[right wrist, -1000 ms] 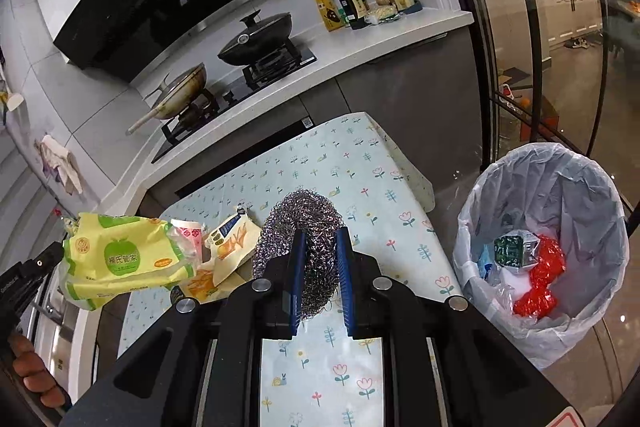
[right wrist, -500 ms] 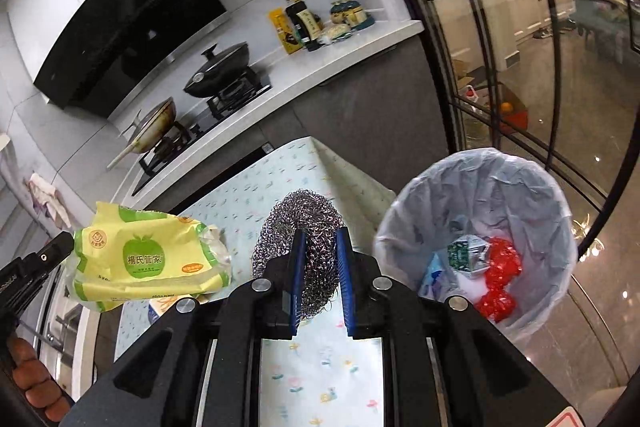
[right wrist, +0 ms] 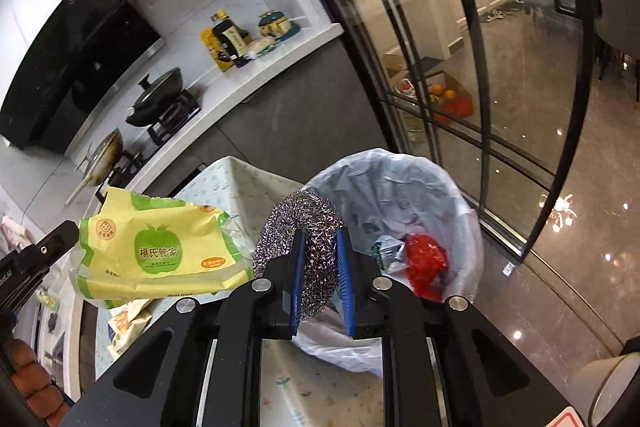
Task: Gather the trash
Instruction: 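Carry the steel wool and tissue pack to the bin and release both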
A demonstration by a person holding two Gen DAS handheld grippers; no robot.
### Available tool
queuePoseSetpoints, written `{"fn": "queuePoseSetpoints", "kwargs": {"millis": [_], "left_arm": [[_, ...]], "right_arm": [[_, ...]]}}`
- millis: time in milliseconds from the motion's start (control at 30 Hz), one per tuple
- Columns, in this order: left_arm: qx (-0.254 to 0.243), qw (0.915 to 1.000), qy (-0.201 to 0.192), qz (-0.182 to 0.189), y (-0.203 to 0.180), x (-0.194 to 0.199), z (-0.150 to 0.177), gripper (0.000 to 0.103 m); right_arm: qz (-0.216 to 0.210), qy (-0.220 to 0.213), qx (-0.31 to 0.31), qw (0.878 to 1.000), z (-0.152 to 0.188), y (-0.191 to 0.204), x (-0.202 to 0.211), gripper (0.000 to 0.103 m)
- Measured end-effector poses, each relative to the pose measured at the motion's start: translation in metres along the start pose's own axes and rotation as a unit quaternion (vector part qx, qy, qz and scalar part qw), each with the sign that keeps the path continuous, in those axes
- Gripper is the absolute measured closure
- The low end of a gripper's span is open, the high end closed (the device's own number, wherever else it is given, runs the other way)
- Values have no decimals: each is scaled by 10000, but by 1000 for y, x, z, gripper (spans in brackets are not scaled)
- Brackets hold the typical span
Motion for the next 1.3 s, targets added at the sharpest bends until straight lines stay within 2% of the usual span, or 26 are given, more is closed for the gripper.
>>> {"fn": "queuePoseSetpoints", "kwargs": {"millis": [300, 467, 567, 700, 767, 800, 1300], "left_arm": [[-299, 9985, 366, 274, -59, -37, 6, 102], [-357, 9974, 550, 308, -70, -54, 12, 101], [-330, 9969, 665, 276, -69, -63, 15, 99], [-159, 9970, 722, 216, -57, -66, 16, 69], [-118, 9977, 656, 138, -51, -63, 16, 60], [-101, 9980, 621, 103, -48, -61, 15, 54], [215, 9978, 598, -206, 0, -56, 18, 52]], "right_arm": [[254, 65, -201, 9995, 2, -34, -3, 88], [353, 146, -305, 9988, 3, -47, -10, 87], [331, 221, -336, 9986, 4, -49, -17, 82], [293, 200, -368, 9987, 3, -47, -21, 80], [289, 161, -349, 9988, 3, -43, -22, 66], [281, 141, -325, 9990, 3, -41, -22, 64], [109, 178, 91, 9997, 6, 10, -25, 55]]}}
Point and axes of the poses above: each gripper's, at about its wrist camera, not at the fingertips, and x roughly against the way its jaws point, y to its left, z to its underside, the point moved 3 cm from there along -x, roughly the way its jaws point, and after that the axes turned 14 degrees about -z, right-handed, at the moved point
